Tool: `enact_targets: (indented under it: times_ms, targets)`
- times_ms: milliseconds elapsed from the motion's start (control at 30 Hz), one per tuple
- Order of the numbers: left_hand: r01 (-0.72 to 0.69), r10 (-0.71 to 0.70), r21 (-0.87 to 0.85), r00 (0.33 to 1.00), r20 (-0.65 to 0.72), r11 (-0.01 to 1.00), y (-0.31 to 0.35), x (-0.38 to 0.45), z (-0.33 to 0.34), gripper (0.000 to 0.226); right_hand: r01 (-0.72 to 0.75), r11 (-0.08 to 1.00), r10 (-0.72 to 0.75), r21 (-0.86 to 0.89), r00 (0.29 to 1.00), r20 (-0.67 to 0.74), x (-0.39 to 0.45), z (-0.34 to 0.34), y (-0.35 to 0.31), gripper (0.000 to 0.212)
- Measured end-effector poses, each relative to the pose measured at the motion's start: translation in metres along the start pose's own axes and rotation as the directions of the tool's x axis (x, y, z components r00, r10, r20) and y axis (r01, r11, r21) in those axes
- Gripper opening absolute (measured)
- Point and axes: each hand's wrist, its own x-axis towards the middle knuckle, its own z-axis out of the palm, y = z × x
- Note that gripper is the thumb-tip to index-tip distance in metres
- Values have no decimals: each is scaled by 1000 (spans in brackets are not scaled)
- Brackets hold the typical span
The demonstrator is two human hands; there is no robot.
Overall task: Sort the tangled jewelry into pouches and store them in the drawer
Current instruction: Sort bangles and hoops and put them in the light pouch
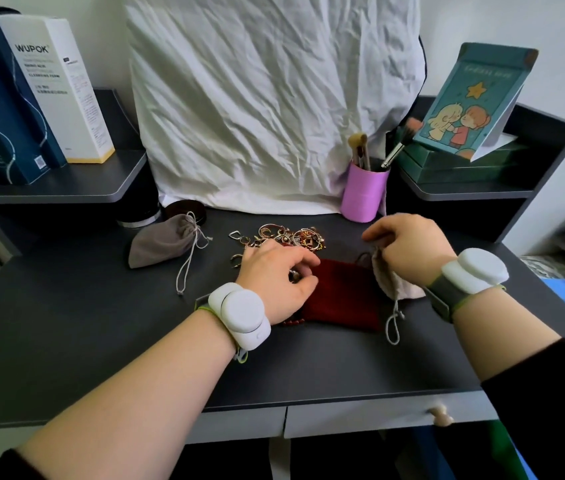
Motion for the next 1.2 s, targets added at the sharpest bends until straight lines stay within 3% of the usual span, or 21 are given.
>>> enact_targets:
  times_ms: [133, 267, 433, 533, 633, 833, 1033, 1200]
  targets:
    - [35, -14, -118, 984, 176, 992, 9, 2, 5, 25, 44, 958, -11, 283, 993, -118, 6, -8, -15, 43]
    - [135, -64, -212, 949, 308, 968, 11, 0, 13, 29, 73, 793, -18, 605, 995, -97, 9, -9, -31, 45]
    - [219, -214, -446, 975, 61, 868, 10, 2, 1, 16, 57, 658, -50, 751, 998, -32, 9, 5, -48, 46]
    - [208, -263, -498, 964, -43, 842, 4, 3, -11, 32, 24, 552, -86, 834, 996, 29, 8, 17, -61, 44]
    - [190, -283, -524, 954, -102, 830, -6, 2, -19, 22, 17, 485, -134, 874, 989, 55, 8, 26, -79, 43]
    - [145, -377, -562, 869, -322, 814, -16, 6, -42, 8, 61, 530, -149, 846, 989, 22, 7, 32, -97, 46]
    - [136, -321, -363, 793, -518, 922, -28, -3, -80, 12, 52, 556, -207, 830, 975, 77, -3, 49, -114, 32]
    - [219, -278, -174, 815, -509, 960, -40, -17, -96, 3, -2, 743, -174, 669, 965, 196, -9, 68, -107, 30]
